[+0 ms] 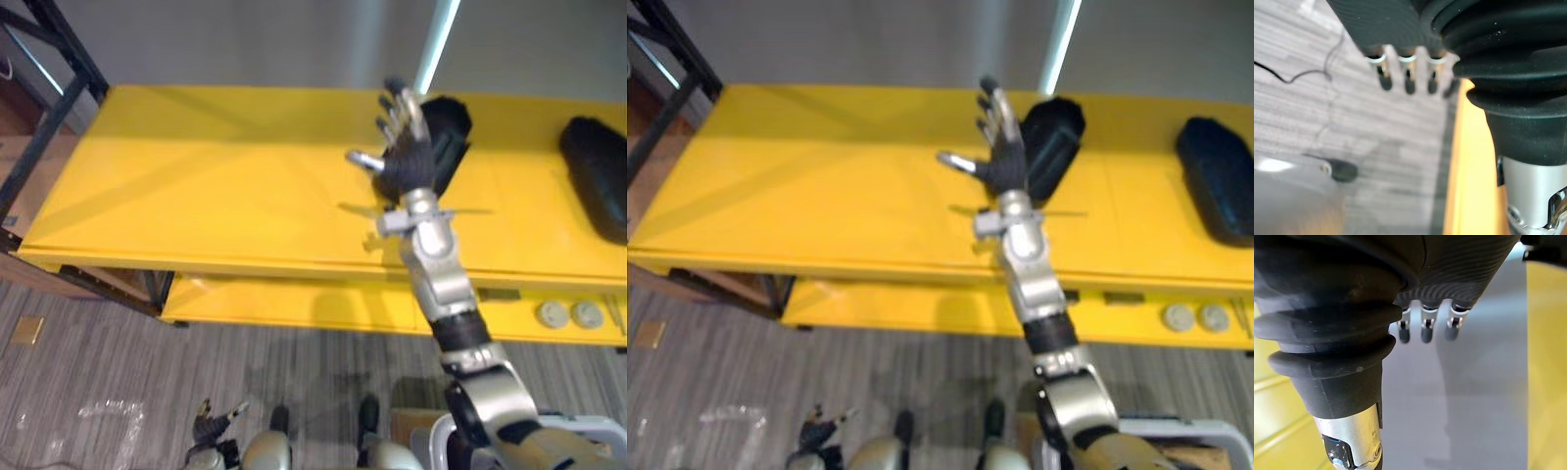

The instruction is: Walk over and take plastic housings, then place them on the shelf

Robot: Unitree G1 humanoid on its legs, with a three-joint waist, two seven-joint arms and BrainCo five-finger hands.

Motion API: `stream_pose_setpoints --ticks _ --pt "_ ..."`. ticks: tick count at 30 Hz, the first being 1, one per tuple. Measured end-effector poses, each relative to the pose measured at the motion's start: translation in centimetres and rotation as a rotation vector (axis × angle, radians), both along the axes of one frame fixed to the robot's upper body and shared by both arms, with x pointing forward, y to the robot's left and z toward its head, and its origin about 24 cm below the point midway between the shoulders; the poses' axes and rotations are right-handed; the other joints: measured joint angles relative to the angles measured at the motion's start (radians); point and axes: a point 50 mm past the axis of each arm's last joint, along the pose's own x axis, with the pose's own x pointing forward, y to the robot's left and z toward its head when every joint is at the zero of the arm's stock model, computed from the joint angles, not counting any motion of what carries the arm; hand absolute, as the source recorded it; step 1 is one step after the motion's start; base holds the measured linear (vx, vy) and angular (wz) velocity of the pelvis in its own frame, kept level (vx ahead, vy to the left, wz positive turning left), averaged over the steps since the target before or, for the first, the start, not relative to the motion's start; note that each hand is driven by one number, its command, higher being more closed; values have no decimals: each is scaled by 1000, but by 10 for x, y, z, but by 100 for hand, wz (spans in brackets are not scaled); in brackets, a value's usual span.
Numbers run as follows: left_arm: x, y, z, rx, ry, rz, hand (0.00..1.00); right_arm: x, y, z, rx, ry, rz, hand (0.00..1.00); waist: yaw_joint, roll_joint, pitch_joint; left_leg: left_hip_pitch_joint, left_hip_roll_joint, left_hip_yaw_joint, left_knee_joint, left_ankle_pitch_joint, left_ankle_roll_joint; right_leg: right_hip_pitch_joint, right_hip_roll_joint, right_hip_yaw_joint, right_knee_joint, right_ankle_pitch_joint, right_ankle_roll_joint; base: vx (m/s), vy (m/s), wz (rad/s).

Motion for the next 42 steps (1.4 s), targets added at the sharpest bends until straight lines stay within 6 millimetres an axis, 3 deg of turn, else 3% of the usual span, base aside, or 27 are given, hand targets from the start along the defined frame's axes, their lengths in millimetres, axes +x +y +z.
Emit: stream_pose_setpoints --ticks 3,5,10,15,22,27,35,42 --pt "16 -9 6 0 -43 -59 0 13 6 13 9 19 -24 0 7 8 25 -39 -7 -30 26 -3 1 -16 -5 -28 6 0 0 -26 4 24" --pt "22 -11 10 -9 -76 -54 0 22 8 20 30 44 -48 0 28 10 46 -41 -8 -36 32 -3 1 -16 -5 -32 6 -1 -1 0 6 19" --pt "19 -11 9 -3 -67 -62 0 34 16 26 88 119 -72 0 62 22 60 -57 -15 -54 40 -3 1 -17 -2 -52 6 -7 -10 13 4 12" --pt "18 -6 8 14 -58 -51 0 39 38 19 134 211 -33 0 63 23 61 -67 -15 -48 39 -3 1 -31 -2 -47 8 -8 -11 2 4 -2" --pt "22 -8 8 21 -45 -36 0 46 38 -1 210 359 -130 0 64 41 71 -64 -6 -35 37 -3 1 -36 -1 -33 8 -8 -11 0 2 -5" --pt "30 -17 11 24 -60 -85 0 47 33 -2 188 366 -239 0 61 55 78 -68 0 -23 35 -3 1 -47 4 -20 7 -6 -13 8 -1 -7" --pt "33 -26 12 21 -65 -125 0 42 36 0 152 318 -272 0 55 74 87 -67 7 6 35 -6 -3 -63 14 11 3 3 -23 8 -1 -13" --pt "33 -31 12 35 -63 -141 0 34 33 -11 104 283 -363 0 55 75 87 -67 7 6 35 -6 -3 -62 15 11 3 4 -23 0 0 0"
